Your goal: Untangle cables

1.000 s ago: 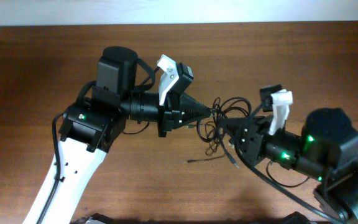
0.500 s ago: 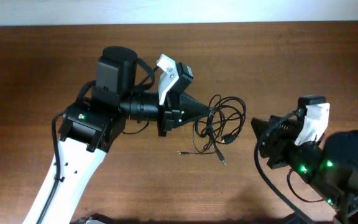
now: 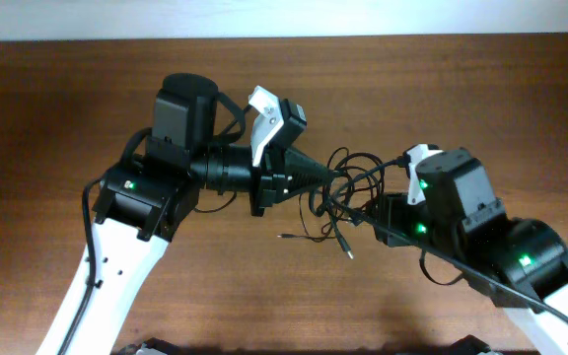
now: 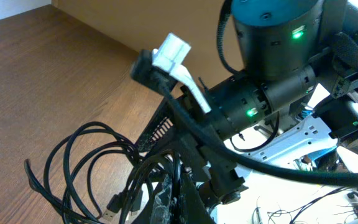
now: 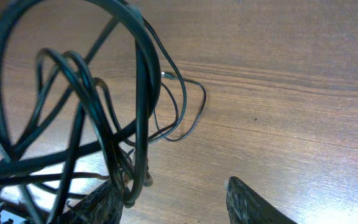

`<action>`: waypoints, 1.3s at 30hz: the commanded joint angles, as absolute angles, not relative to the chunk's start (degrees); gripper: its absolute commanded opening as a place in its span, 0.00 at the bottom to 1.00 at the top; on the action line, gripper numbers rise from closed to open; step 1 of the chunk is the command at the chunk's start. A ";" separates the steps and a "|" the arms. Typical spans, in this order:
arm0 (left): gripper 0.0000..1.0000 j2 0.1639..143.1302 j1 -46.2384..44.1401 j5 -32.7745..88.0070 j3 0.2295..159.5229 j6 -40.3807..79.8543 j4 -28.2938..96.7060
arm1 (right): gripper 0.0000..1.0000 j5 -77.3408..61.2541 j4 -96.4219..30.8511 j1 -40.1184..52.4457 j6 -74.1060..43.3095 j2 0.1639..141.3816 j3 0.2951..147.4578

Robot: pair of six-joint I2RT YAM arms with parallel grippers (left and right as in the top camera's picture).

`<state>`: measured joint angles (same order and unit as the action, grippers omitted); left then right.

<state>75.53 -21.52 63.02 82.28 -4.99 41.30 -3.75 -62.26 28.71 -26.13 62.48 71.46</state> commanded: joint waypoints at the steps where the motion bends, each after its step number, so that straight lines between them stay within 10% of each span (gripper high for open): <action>1: 0.00 74.87 -21.47 64.05 82.76 -6.15 41.10 | 0.53 -4.58 -60.03 28.86 -25.74 62.41 71.68; 3: 0.00 74.87 -21.47 64.51 82.76 -6.07 40.97 | 0.51 -5.61 -55.83 28.86 -25.71 63.18 71.68; 6: 0.00 74.81 -21.45 66.76 82.76 -5.65 40.99 | 0.11 -6.59 -55.55 28.86 -25.69 65.58 71.68; 8: 0.00 74.81 -20.84 65.08 82.76 -5.69 41.10 | 0.04 -7.57 -56.60 28.86 -25.71 65.52 71.70; 14: 0.00 74.81 -19.92 39.44 82.76 -5.74 47.46 | 0.04 -16.88 -59.40 28.86 -23.77 51.11 71.70; 23: 0.00 74.83 -20.14 33.61 82.74 -6.15 52.07 | 0.04 -40.58 -48.27 28.80 -24.62 48.47 71.70; 31: 0.00 74.81 -20.14 52.07 82.74 -10.11 53.93 | 0.04 0.93 -33.61 28.75 -36.34 54.57 71.70; 39: 0.00 74.59 -20.12 72.16 82.76 -26.65 56.51 | 0.13 14.39 -37.56 28.12 -36.29 73.76 71.70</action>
<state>75.53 -20.16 60.18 82.35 -16.75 55.53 4.71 -36.07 28.75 -36.21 72.29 71.02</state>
